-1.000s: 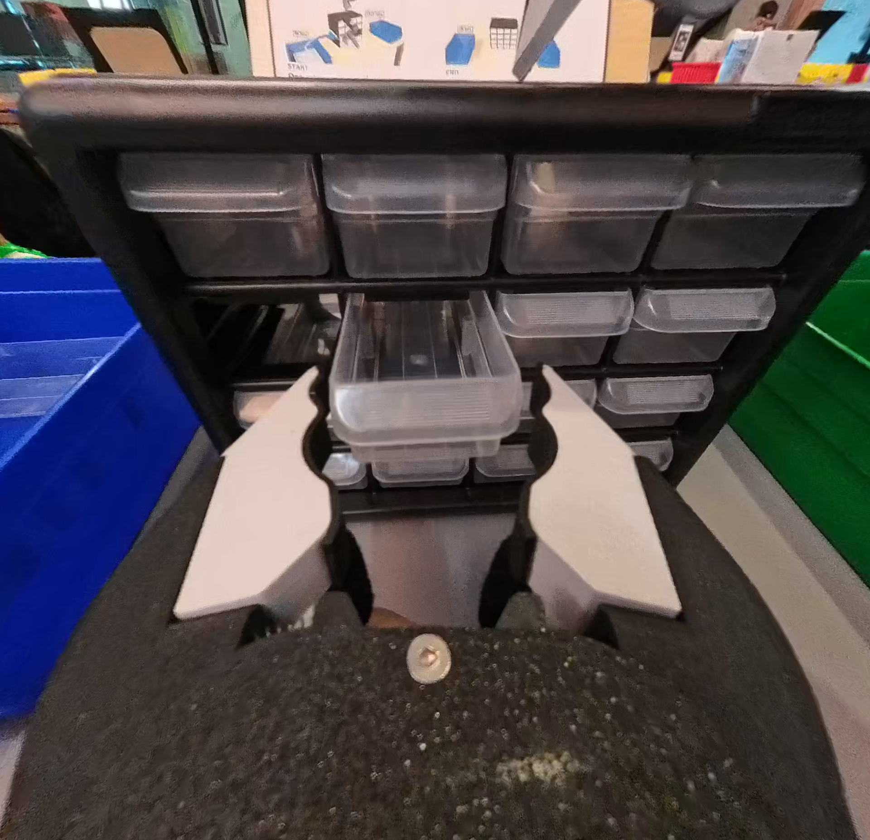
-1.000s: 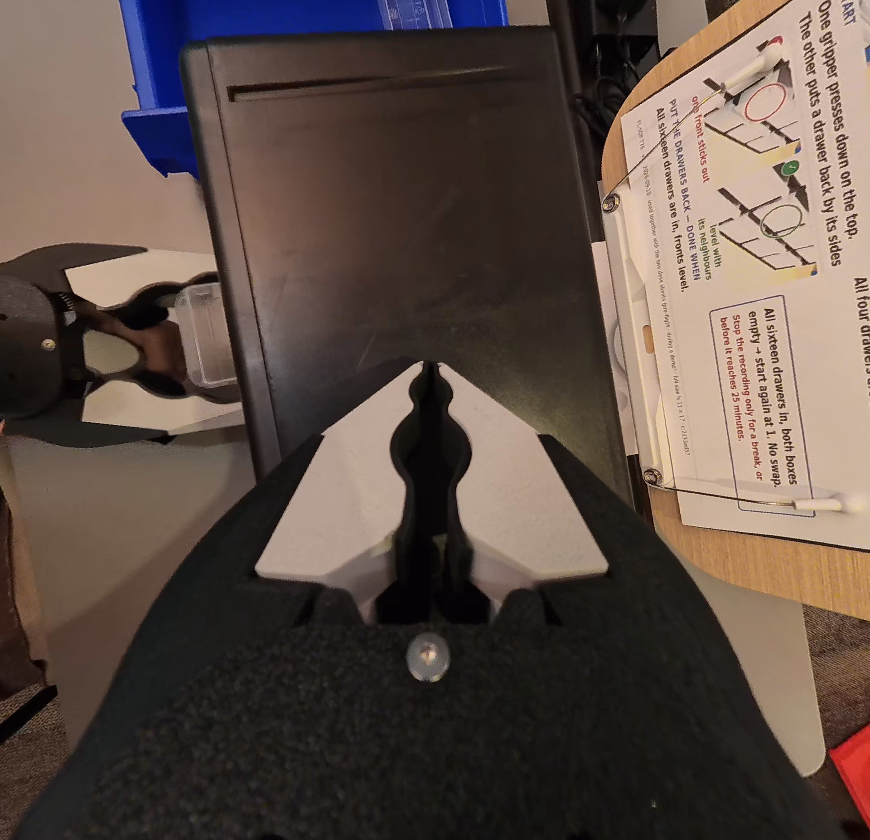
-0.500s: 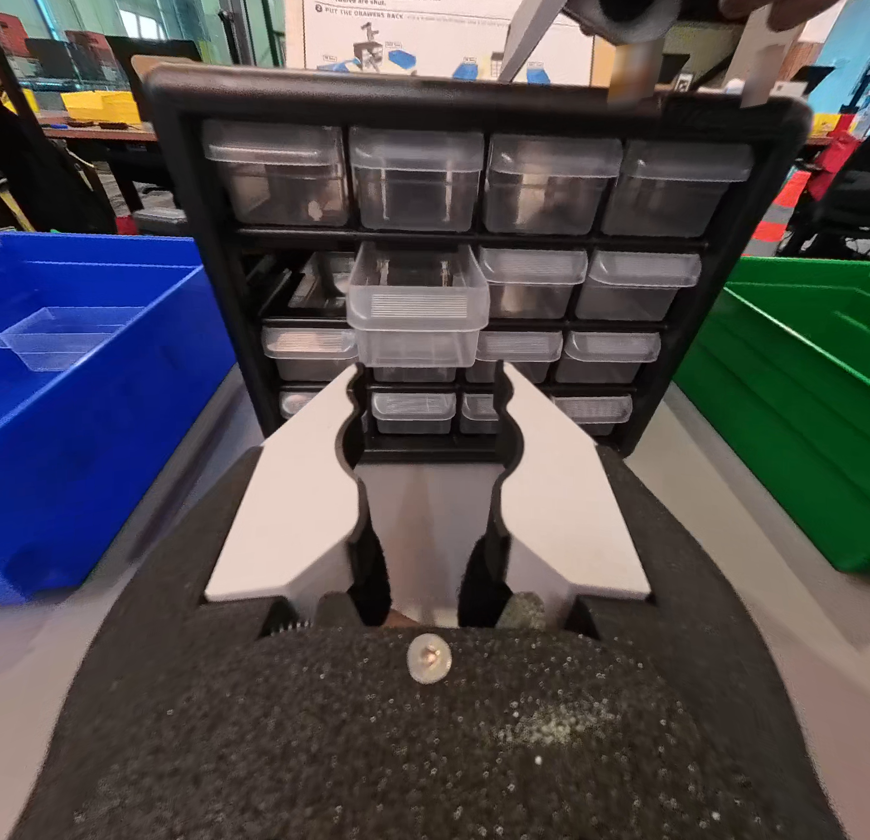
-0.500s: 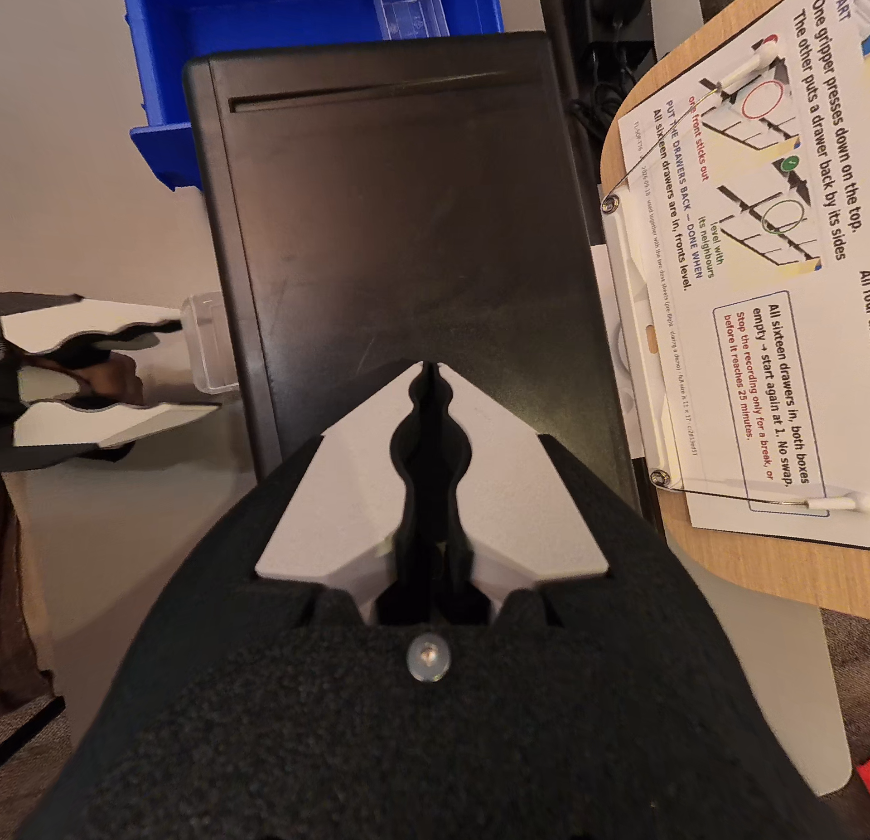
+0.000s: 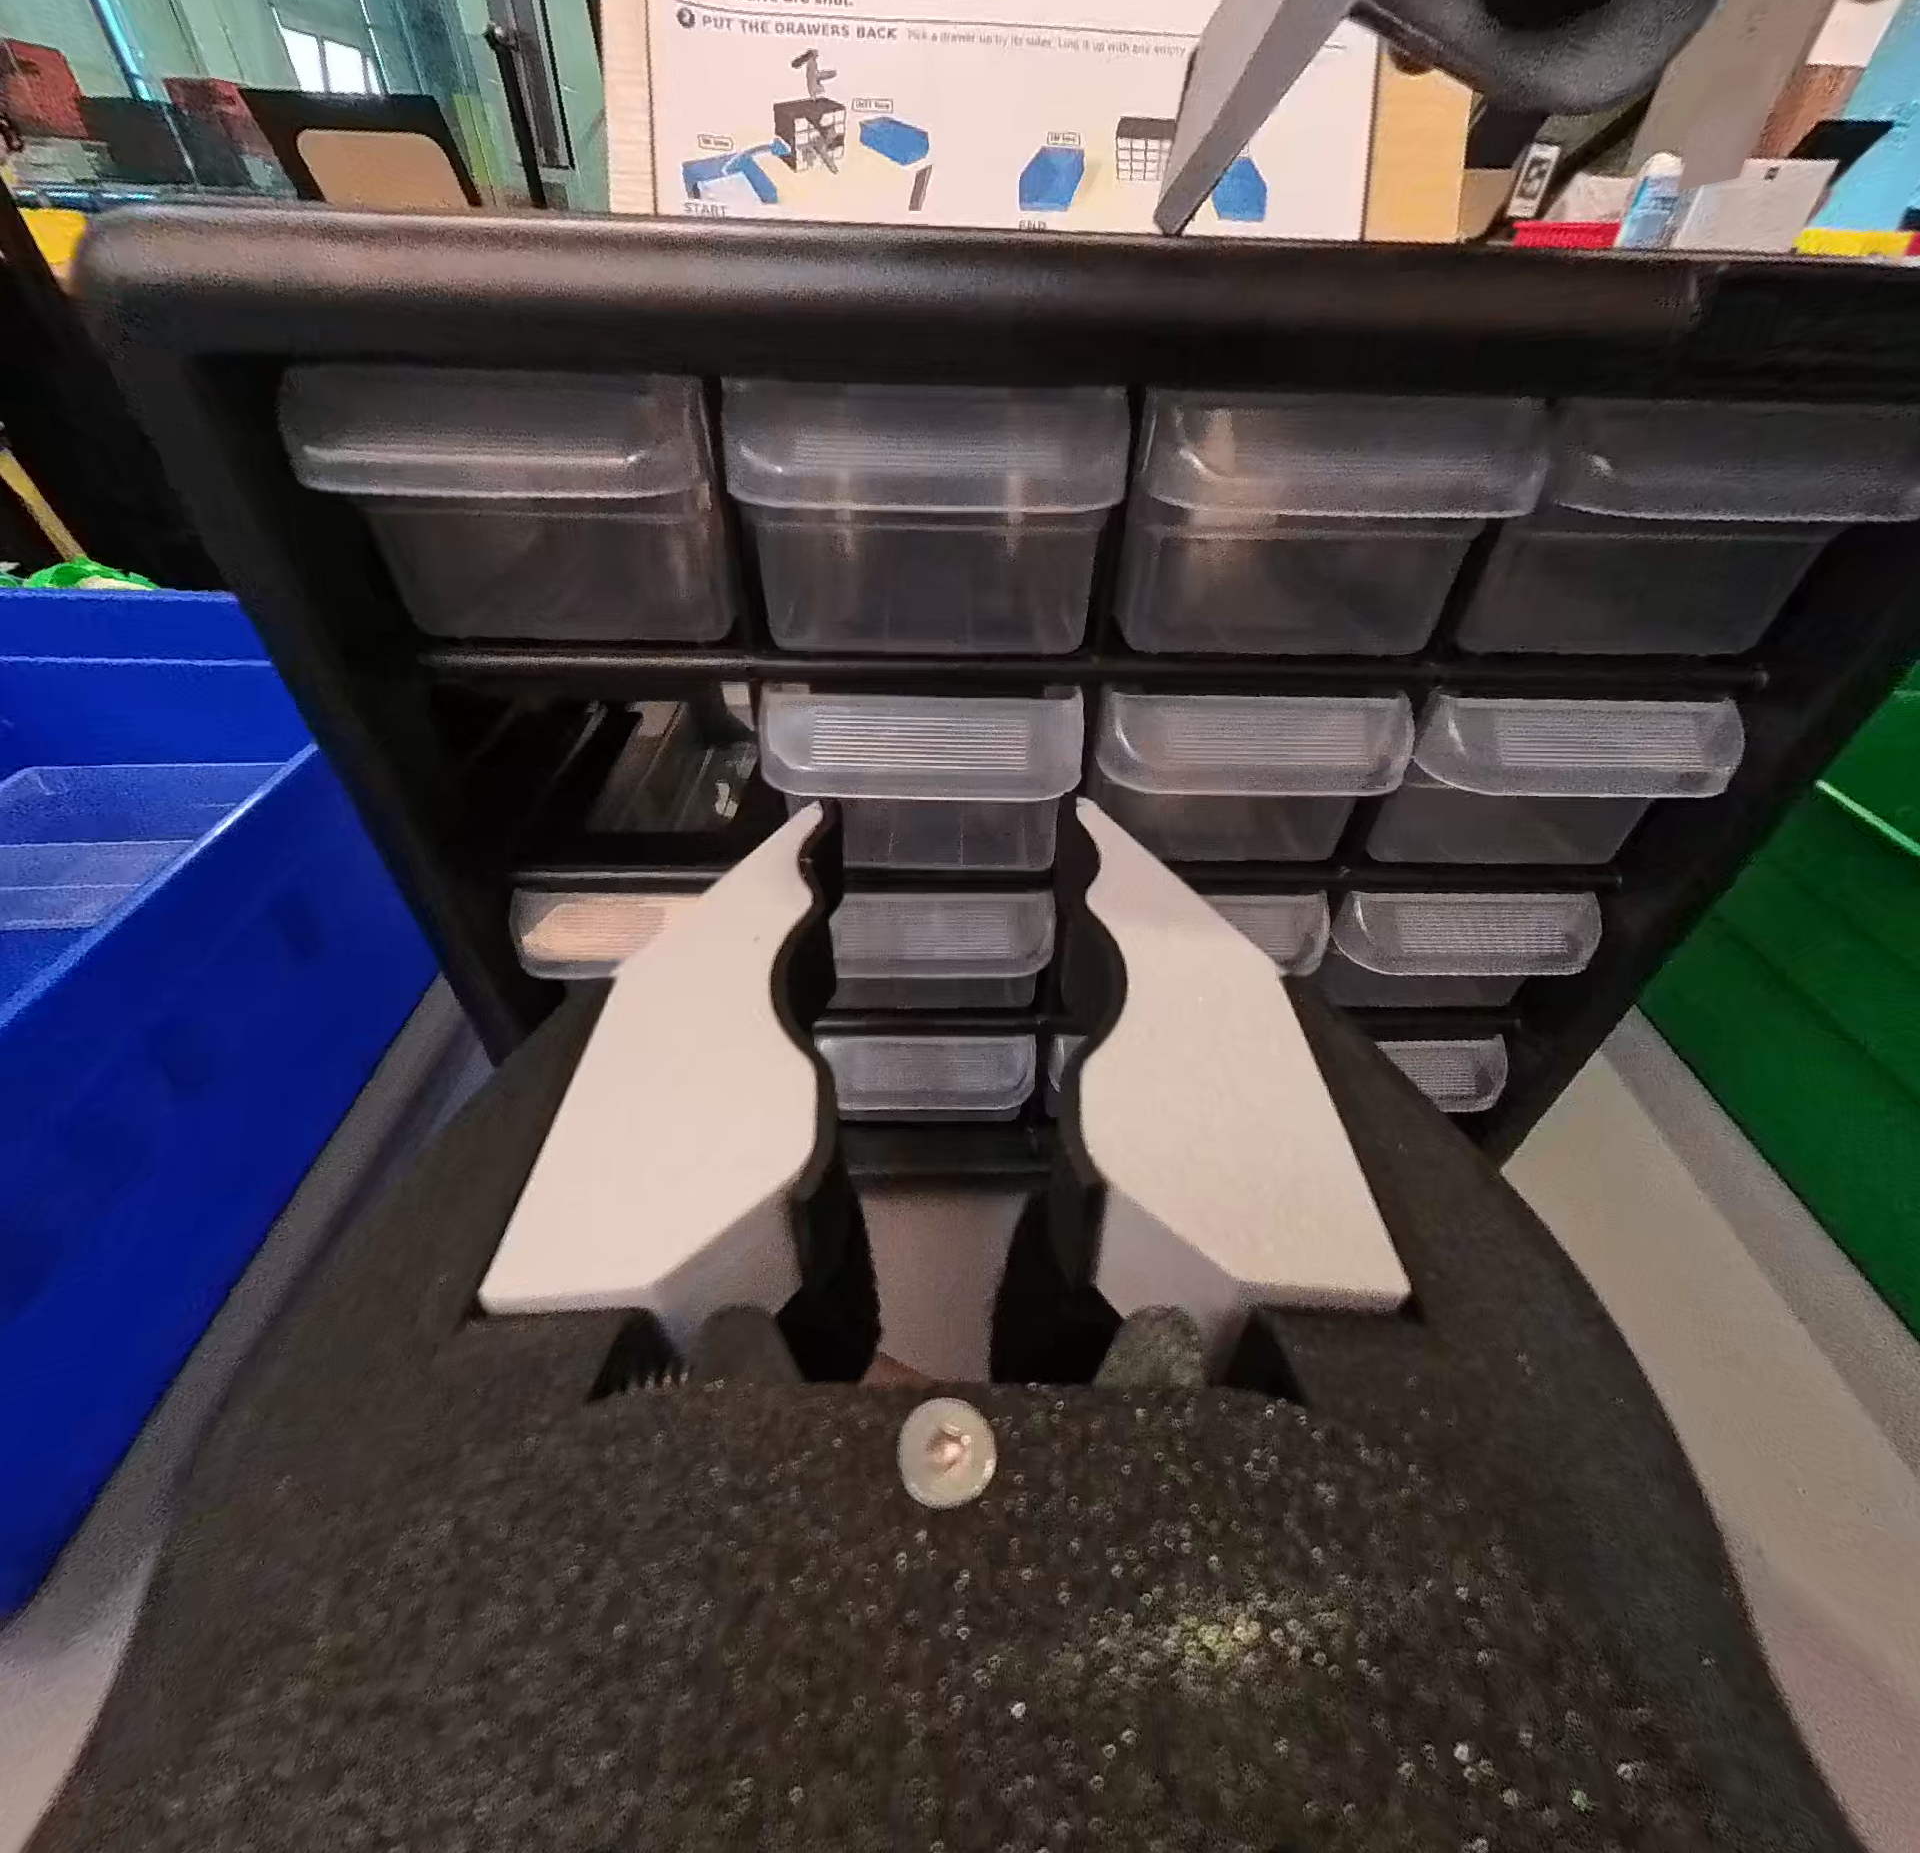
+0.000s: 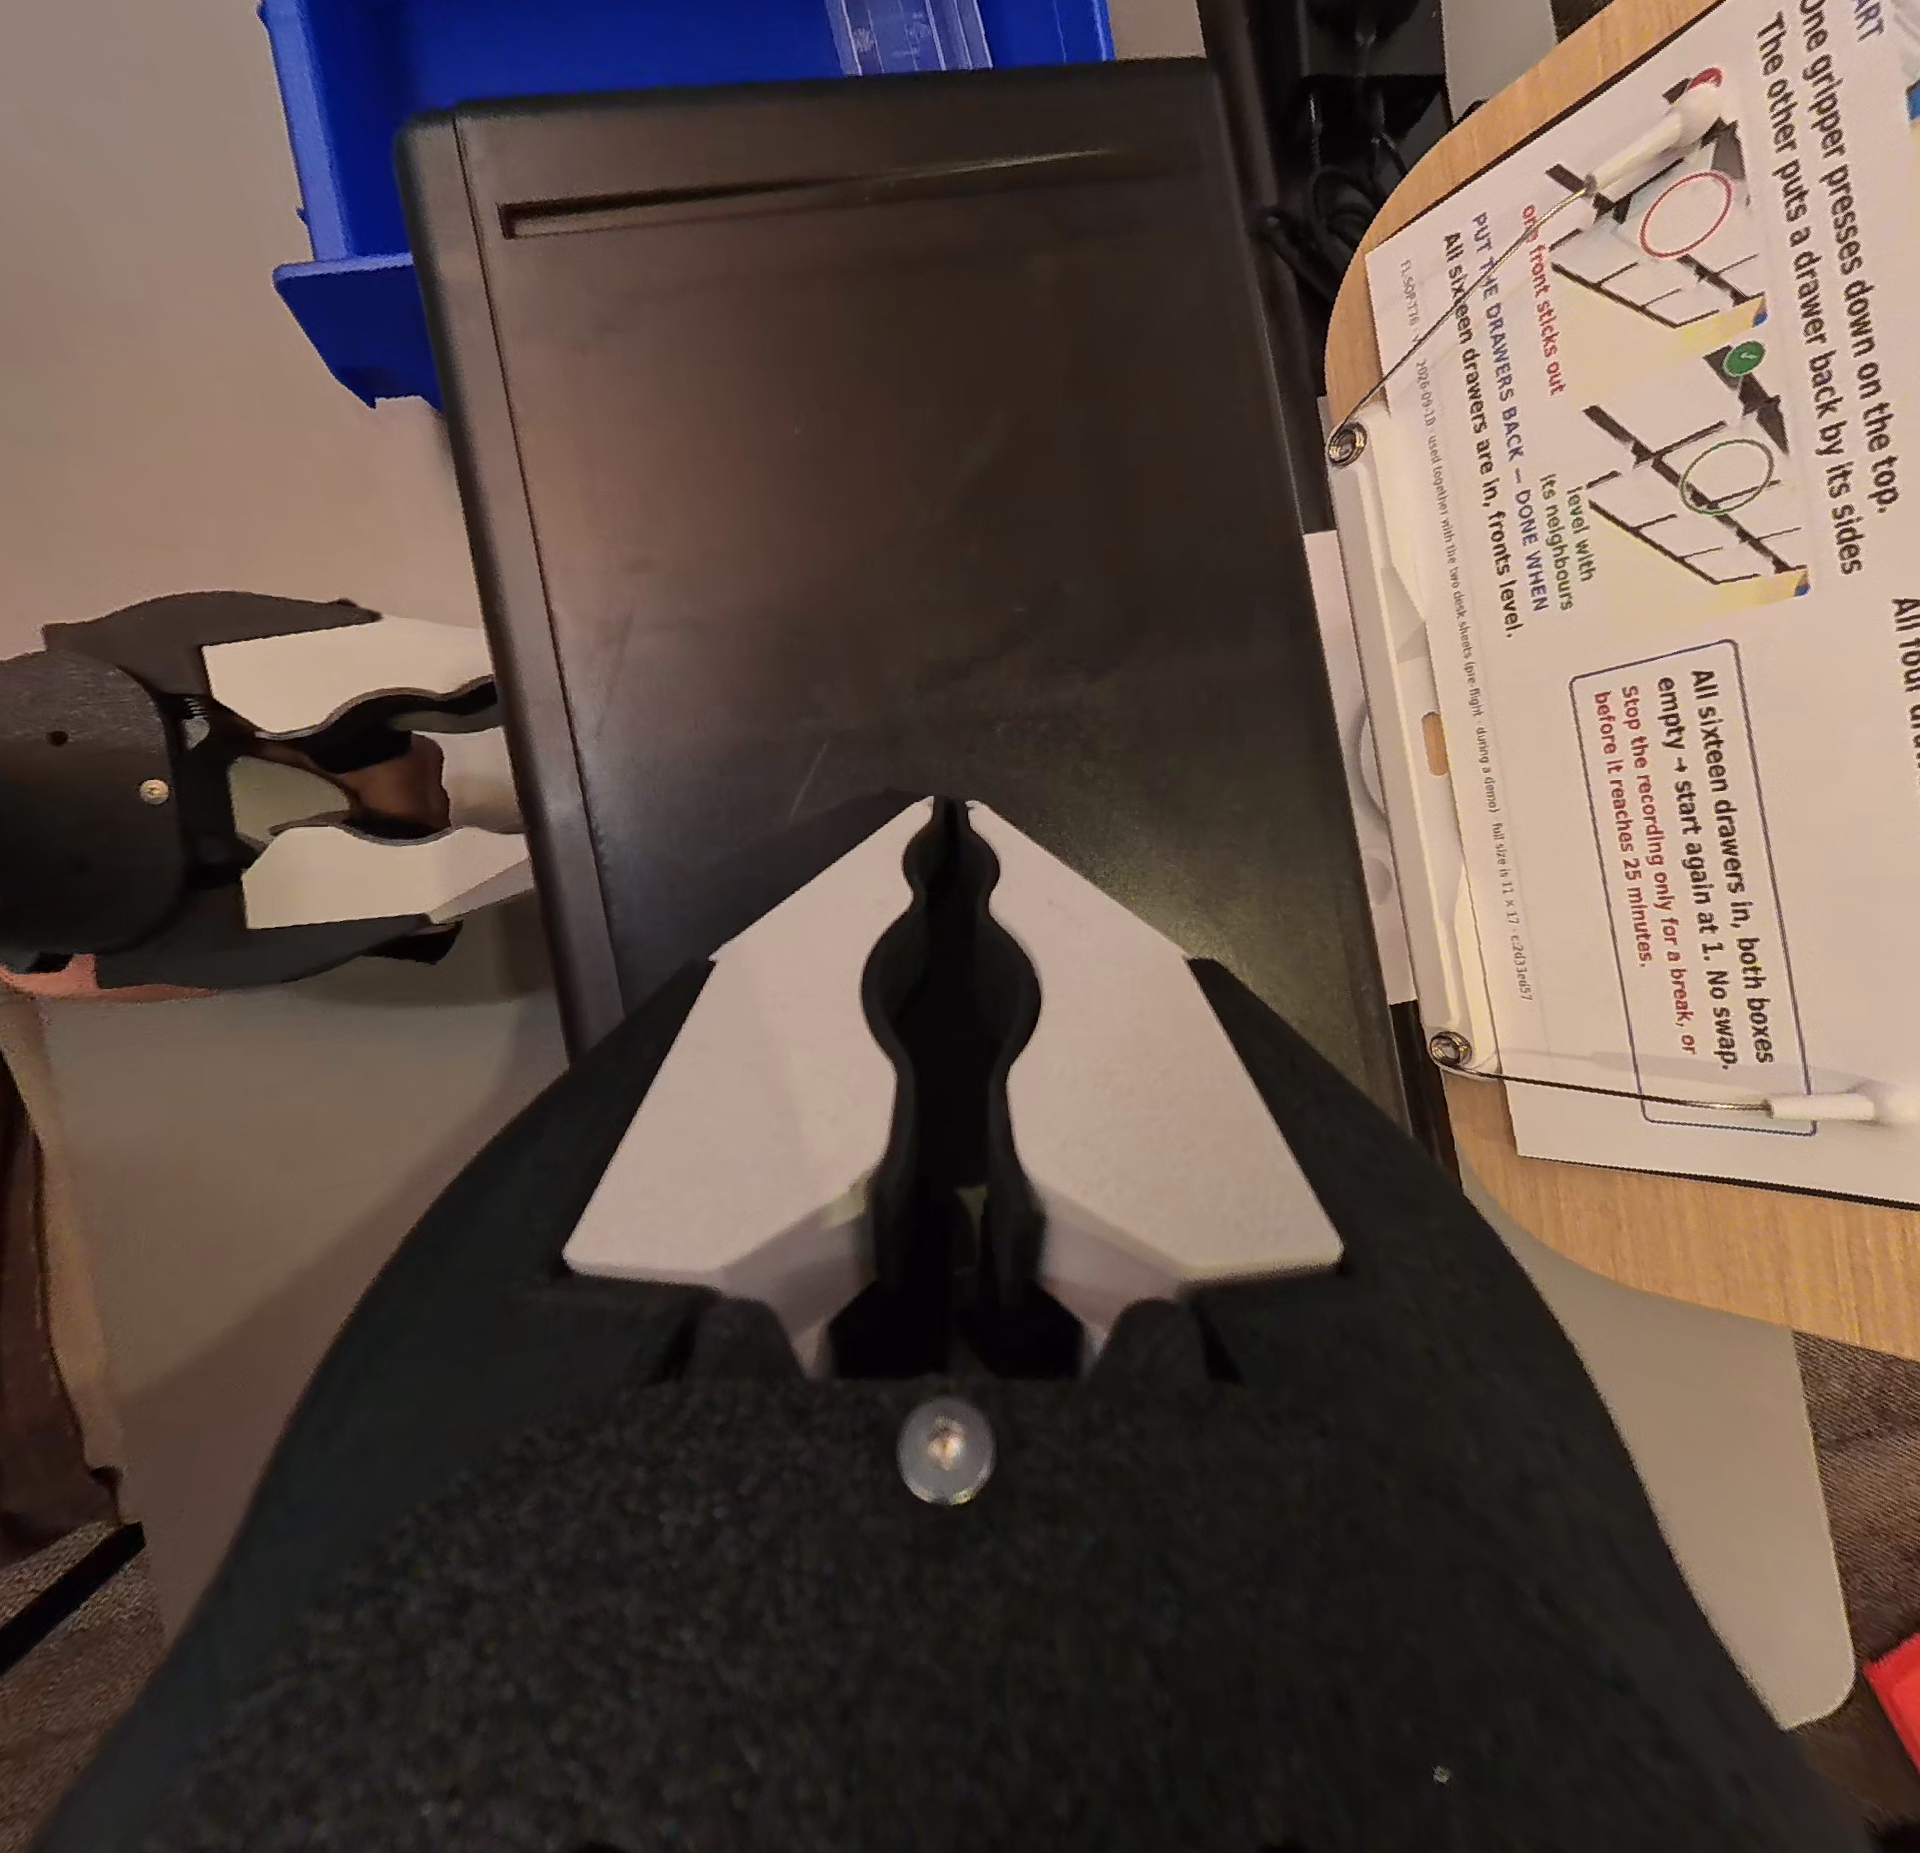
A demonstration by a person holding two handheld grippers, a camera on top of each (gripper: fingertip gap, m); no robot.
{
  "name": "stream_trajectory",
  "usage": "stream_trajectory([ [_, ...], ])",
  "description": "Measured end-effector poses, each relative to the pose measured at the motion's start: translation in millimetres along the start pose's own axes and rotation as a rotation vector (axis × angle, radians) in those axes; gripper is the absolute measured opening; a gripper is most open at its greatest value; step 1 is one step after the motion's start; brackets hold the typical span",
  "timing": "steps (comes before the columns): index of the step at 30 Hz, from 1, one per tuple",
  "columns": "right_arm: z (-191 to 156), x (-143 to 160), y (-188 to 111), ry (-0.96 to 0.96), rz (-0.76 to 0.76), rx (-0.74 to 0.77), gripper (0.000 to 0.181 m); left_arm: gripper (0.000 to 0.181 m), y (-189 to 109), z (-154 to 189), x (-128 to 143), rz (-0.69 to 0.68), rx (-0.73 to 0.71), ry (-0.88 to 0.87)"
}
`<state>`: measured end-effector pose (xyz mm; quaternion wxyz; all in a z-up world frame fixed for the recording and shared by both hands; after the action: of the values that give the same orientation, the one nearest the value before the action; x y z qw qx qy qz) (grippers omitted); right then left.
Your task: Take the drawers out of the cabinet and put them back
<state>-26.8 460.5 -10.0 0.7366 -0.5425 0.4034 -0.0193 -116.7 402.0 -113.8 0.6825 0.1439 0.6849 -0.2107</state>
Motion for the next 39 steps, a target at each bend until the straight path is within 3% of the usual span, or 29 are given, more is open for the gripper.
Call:
stream_trajectory([
  [3, -0.1, 0.0, 0.0, 0.001, 0.002, -0.001, 0.0, 0.03, 3.5, -2.1, 0.7, 0.004, -0.003, 0.013],
  [12, -0.1, 0.0, 0.1, 0.002, -0.004, -0.004, 0.0, 0.033, 5.0, -1.0, 2.4, 0.016, 0.032, 0.013],
  [16, 0.1, -0.2, 0.1, 0.007, -0.007, -0.014, 0.0, 0.041, -17.2, -1.2, -6.6, 0.04, 0.103, 0.031],
  [18, 0.4, -0.2, 0.2, 0.007, -0.007, -0.022, 0.0, 0.039, -34.9, -12.9, -24.7, 0.104, 0.139, 0.05],
  [21, 2.0, -1.0, 1.3, 0.014, 0.015, -0.028, 0.0, 0.036, -52.3, -50.1, -78.7, 0.221, 0.242, 0.112],
  [22, 2.6, -1.6, 1.9, 0.018, 0.024, -0.032, 0.0, 0.031, -52.5, -63.4, -93.7, 0.204, 0.316, 0.163],
  [25, 4.1, -3.6, 3.7, 0.023, 0.035, -0.037, 0.0, 0.05, -45.7, -111.9, -122.6, 0.048, 0.546, 0.263],
  [27, 4.3, -4.7, 4.5, 0.019, 0.033, -0.04, 0.0, 0.049, -24.9, -154.6, -133.0, -0.045, 0.577, 0.315],
  [28, 4.5, -4.7, 4.5, 0.019, 0.028, -0.043, 0.0, 0.051, -8.1, -175.4, -125.3, -0.165, 0.572, 0.377],
  [32, 5.1, -5.2, 4.5, 0.018, 0.006, -0.066, 0.0, 0.055, 69.8, -250.0, -62.5, -0.672, 0.466, 0.779],
  [35, 5.6, -5.4, 4.5, 0.028, -0.009, -0.084, 0.001, 0.057, 102.8, -285.6, -5.5, -1.008, 0.457, 1.058],
  [39, 5.9, -5.9, 4.5, 0.037, -0.031, -0.099, 0.0, 0.054, 121.0, -299.2, 45.9, -1.228, 0.511, 1.264],
])
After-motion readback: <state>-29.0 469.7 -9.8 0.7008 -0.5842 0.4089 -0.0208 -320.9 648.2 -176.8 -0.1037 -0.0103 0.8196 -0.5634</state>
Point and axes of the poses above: each gripper's, where its closed fingertips meet, y out along the fingers, x out of its underside, z = x × y across the jaws, the point moved 3 cm from there along -y, back along the fingers, and after that the axes turned 1 degree about z, right-handed, at the moved point
